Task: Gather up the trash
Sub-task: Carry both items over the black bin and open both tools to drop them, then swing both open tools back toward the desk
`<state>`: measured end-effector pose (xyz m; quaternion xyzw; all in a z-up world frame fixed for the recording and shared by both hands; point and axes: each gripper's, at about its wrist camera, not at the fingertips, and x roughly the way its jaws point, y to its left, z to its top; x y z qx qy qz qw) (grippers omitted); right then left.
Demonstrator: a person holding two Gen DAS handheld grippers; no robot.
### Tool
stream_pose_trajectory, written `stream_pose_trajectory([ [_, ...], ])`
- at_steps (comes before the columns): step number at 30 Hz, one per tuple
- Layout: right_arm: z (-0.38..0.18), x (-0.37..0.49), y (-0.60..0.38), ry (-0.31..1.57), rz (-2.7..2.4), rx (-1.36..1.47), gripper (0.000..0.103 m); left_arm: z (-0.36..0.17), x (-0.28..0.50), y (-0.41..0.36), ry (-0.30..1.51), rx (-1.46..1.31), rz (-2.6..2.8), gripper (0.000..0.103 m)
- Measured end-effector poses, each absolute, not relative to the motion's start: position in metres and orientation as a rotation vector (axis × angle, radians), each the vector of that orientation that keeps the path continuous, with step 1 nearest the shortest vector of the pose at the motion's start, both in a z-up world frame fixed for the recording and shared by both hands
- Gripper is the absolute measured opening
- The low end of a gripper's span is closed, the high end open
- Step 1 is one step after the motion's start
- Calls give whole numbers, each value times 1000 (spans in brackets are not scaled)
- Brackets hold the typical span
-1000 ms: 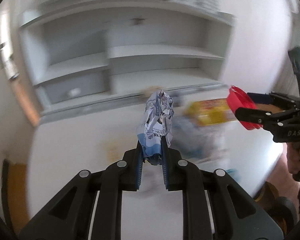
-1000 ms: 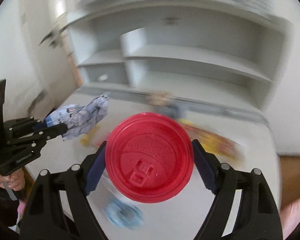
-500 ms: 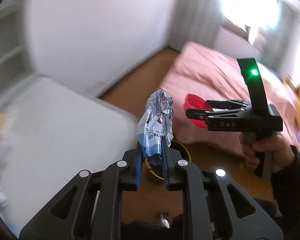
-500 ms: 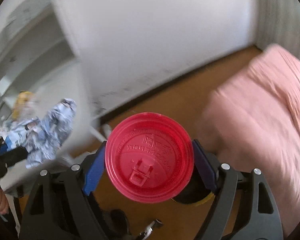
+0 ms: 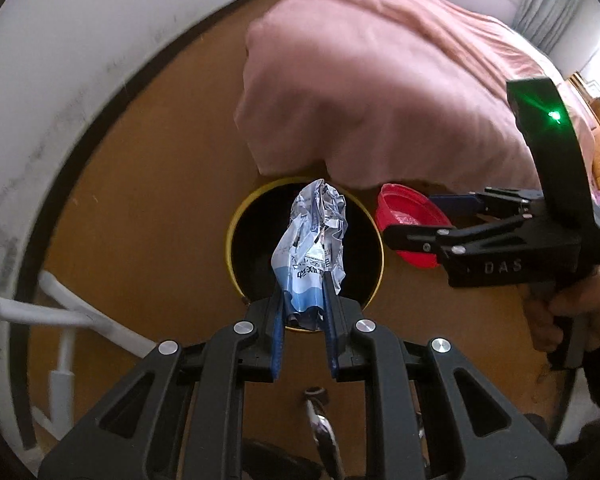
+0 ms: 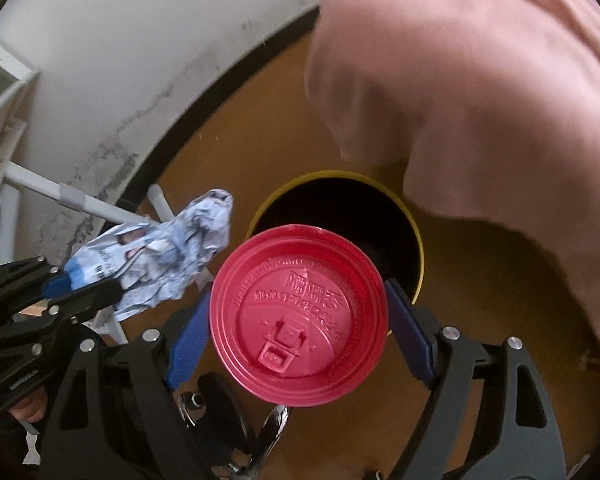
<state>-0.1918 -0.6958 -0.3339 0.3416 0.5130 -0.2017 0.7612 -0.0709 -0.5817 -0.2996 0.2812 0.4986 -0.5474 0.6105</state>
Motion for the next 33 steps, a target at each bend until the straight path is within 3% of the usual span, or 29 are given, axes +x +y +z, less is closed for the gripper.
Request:
stream_pose_trajectory([
  [9, -363, -189, -714, 1120, -422, 817, 82, -333, -67, -585, 1222, 666, -1271, 16],
  [10, -362, -188, -717, 1115, -421, 821, 82, -331, -71, -588, 1218, 670, -1270, 20],
  [12, -358, -188, -722, 1110, -432, 824, 85, -335, -68, -595, 1217, 660, -1282, 41],
  [13, -355, -188, -724, 1104, -437, 827, 87, -333, -67, -592, 1211, 650, -1286, 56],
  [14, -351, -189, -725, 1098, -439, 829, 88, -329, -69, -591, 1200, 642, -1293, 62],
  [19, -331, -196, -727, 1073, -458, 815, 91, -310, -73, -591, 1151, 643, -1283, 67],
  [25, -258, -206, -721, 985, -507, 715, 93, -229, -81, -566, 992, 600, -1292, 89],
  [33, -108, -171, -654, 839, -438, 431, 96, -83, -72, -456, 757, 497, -1148, 95],
])
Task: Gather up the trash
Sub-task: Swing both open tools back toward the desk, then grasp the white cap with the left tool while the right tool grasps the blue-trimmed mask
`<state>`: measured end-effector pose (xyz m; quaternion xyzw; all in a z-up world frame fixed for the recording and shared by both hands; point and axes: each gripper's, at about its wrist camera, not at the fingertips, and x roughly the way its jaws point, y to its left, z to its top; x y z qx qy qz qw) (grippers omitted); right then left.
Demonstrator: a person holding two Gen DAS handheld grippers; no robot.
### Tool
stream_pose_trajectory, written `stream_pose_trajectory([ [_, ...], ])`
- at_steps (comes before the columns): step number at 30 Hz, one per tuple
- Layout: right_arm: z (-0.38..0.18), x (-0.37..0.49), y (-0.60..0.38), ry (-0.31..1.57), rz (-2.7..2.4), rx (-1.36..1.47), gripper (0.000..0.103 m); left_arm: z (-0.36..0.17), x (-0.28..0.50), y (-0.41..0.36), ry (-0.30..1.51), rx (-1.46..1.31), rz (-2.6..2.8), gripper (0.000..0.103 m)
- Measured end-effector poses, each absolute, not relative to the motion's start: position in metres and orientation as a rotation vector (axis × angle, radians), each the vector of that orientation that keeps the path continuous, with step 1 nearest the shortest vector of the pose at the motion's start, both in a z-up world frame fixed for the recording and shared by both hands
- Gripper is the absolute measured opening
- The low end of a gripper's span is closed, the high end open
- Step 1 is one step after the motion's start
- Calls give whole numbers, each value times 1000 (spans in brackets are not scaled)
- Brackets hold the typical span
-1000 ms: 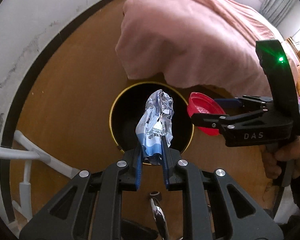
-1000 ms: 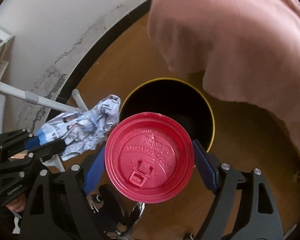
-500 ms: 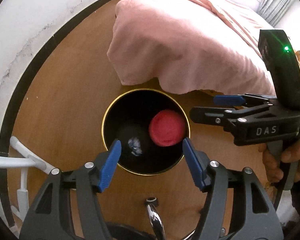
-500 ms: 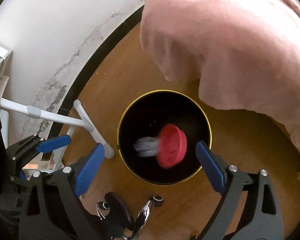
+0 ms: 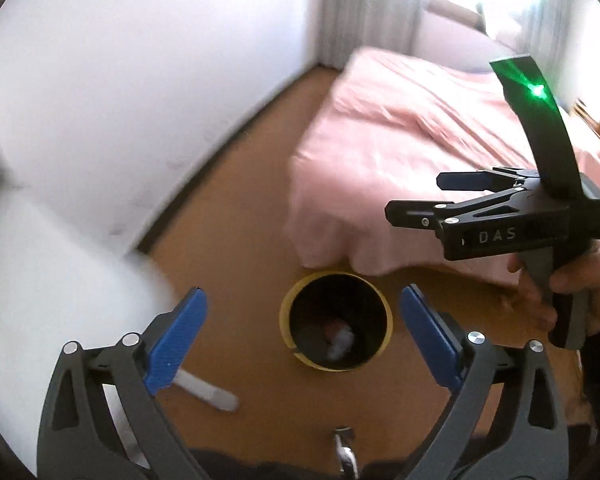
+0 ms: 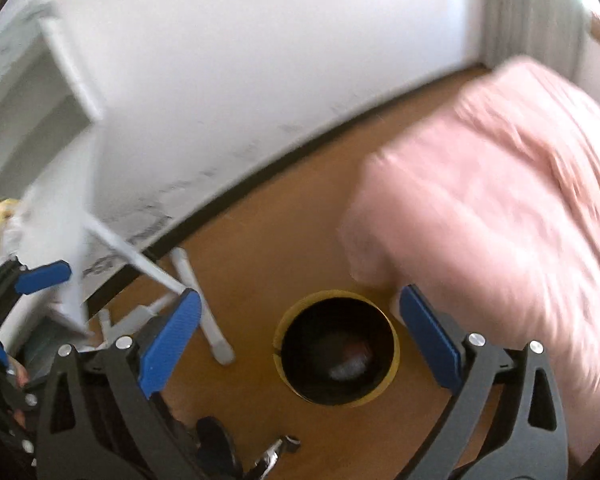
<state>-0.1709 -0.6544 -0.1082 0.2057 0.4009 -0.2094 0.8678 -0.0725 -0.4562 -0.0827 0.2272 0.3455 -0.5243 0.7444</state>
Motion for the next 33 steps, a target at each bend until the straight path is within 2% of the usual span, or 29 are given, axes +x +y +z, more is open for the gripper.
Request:
stream_pose_trajectory([
  [2, -81, -143, -616, 817, -346, 380, 96, -62, -61, -421, 745, 451, -1092, 95],
  [8, -41, -57, -482, 804, -11, 252, 96, -20, 1, -243, 737, 285, -717, 95],
  [14, -25, 5, -327, 812, 309, 111, 96, -18, 37, -76, 761, 183, -347, 95],
  [18, -33, 19, -254, 833, 430, 33, 96, -29, 43, -1, 796, 110, -212, 95],
  [23, -53, 27, -207, 871, 479, -21, 96, -51, 36, 40, 829, 57, -188, 95],
  [29, -69, 34, -185, 882, 463, -63, 96, -61, 43, 33, 843, 94, -204, 95],
  [32, -71, 39, -181, 879, 451, -86, 90, -64, 52, 20, 834, 117, -211, 95],
  [33, -72, 40, -179, 880, 453, -89, 84, -66, 57, 19, 828, 137, -194, 95],
])
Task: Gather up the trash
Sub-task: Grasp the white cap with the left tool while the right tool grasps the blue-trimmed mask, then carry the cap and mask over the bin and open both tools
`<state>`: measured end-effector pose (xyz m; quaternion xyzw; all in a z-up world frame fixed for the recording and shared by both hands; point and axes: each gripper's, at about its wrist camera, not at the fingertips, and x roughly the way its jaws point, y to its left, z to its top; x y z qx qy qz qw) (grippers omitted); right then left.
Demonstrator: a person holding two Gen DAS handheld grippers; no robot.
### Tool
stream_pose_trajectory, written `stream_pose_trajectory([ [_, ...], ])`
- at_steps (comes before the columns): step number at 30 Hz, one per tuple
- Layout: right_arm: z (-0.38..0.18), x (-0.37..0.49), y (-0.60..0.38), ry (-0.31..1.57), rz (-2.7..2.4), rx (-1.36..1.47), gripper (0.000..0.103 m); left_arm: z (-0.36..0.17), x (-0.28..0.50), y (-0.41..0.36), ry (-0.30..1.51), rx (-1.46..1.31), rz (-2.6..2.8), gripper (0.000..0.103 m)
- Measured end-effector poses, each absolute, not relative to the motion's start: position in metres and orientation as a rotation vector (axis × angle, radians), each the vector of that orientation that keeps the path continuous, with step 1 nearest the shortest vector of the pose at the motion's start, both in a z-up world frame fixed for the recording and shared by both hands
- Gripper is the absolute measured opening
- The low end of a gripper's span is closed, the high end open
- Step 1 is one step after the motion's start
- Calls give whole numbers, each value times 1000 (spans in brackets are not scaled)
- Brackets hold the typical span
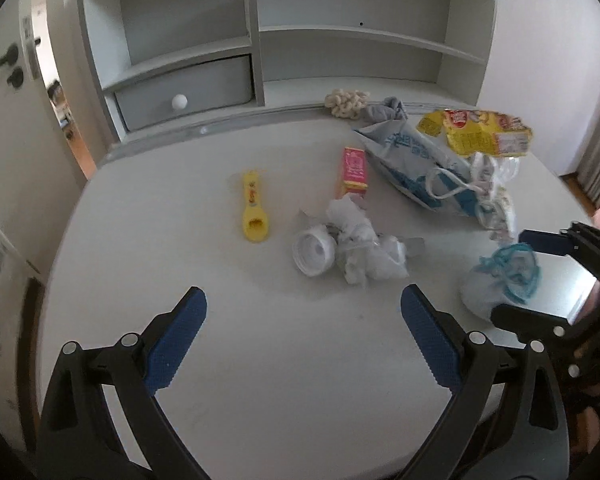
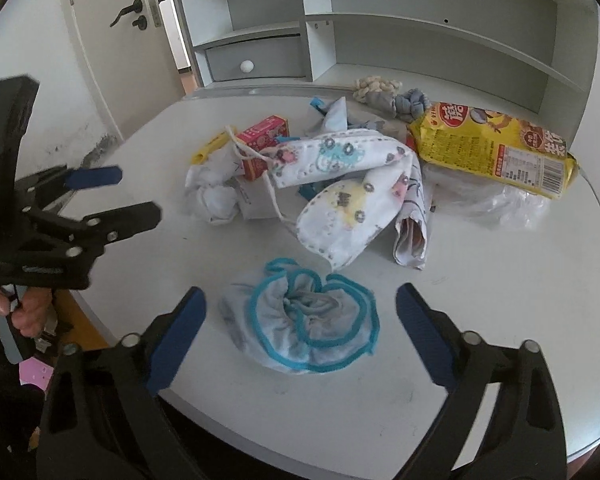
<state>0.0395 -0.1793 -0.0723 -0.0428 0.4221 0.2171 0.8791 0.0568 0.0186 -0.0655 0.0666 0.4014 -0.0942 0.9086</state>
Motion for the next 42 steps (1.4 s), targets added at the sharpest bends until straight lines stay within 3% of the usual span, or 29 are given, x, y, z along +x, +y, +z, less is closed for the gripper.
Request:
stream_pose_trajectory([
  [1, -74, 40, -181, 882, 457, -91, 76, -67, 61, 19, 822, 150, -185, 95],
  [2, -76, 40, -180, 890, 462, -94, 46, -67, 64, 20, 821, 152, -185, 95],
  [3, -78, 39, -181, 901, 469, -86, 28, -67, 67, 24, 824, 149, -176, 95],
  [16, -70, 30, -194, 901, 513, -54, 27, -90, 103, 26, 872, 220, -295, 92],
  [18, -70, 31, -194, 902, 513, -51, 27, -92, 110, 25, 870, 212, -316, 82],
  [19, -70, 30, -194, 903, 512, -48, 27, -94, 113, 24, 877, 212, -308, 70],
  [21, -70, 30, -195, 905, 510, -45, 27, -94, 115, 25, 874, 189, -322, 57],
  [23, -70, 29, -195, 904, 511, -42, 27, -92, 112, 24, 868, 192, -335, 35],
  [24, -69, 29, -195, 904, 512, -41, 27, -92, 110, 23, 867, 185, -349, 29],
  [35, -55, 17, -222, 868, 465, 16, 26, -65, 71, 31, 839, 143, -303, 29],
  [42, -44, -6, -296, 827, 314, 102, 26, -22, 33, -34, 750, 170, -413, 29],
])
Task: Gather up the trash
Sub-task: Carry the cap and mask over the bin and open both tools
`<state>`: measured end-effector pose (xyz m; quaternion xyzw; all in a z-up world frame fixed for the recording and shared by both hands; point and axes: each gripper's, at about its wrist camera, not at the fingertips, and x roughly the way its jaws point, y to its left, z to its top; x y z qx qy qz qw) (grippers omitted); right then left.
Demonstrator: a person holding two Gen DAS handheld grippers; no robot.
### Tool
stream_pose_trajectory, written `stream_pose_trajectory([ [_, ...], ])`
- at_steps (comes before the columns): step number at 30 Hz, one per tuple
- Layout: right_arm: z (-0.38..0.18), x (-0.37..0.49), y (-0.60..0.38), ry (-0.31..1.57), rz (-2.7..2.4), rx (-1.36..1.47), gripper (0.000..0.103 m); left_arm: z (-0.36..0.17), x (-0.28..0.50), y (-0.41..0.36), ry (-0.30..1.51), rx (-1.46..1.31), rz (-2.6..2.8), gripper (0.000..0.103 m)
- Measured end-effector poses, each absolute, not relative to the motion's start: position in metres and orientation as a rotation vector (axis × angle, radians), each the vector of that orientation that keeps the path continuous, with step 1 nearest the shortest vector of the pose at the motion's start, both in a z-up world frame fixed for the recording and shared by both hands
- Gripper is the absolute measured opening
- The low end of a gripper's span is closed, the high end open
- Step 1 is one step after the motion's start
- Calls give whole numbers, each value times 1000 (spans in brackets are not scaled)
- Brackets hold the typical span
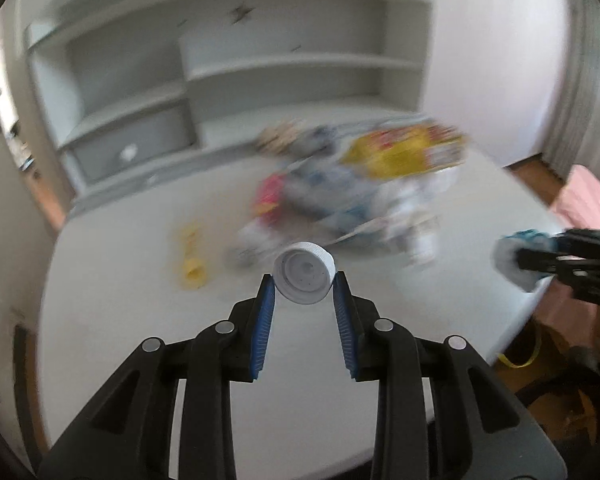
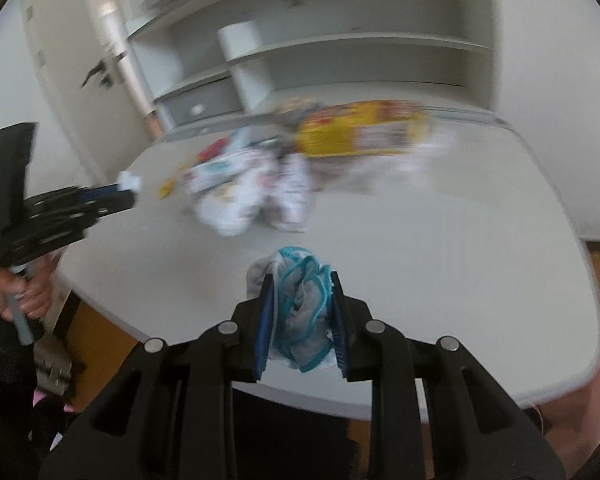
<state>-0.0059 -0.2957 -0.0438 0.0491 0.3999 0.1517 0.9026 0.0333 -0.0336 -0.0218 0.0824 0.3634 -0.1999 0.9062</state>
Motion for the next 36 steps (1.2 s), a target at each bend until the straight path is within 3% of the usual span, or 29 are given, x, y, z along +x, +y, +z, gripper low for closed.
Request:
stream_pose_trajectory([
  [7, -49, -55, -417, 787, 51, 234, 26, -9, 4, -172, 699, 259, -705, 29],
  [13, -85, -109, -527, 808, -184, 378, 26, -40, -30, -319, 745, 340, -1027, 29],
  [22, -200, -176, -649, 941, -405, 591, 26, -166, -70, -485, 916, 510, -1283, 29],
  [29, -304, -194, -693, 1071, -460, 724, 26, -261, -70, -553, 1082, 590, -1291, 29],
  [36, -336, -194, -710, 1094, -459, 792, 26, -312, -73, -579, 1171, 653, -1278, 29],
])
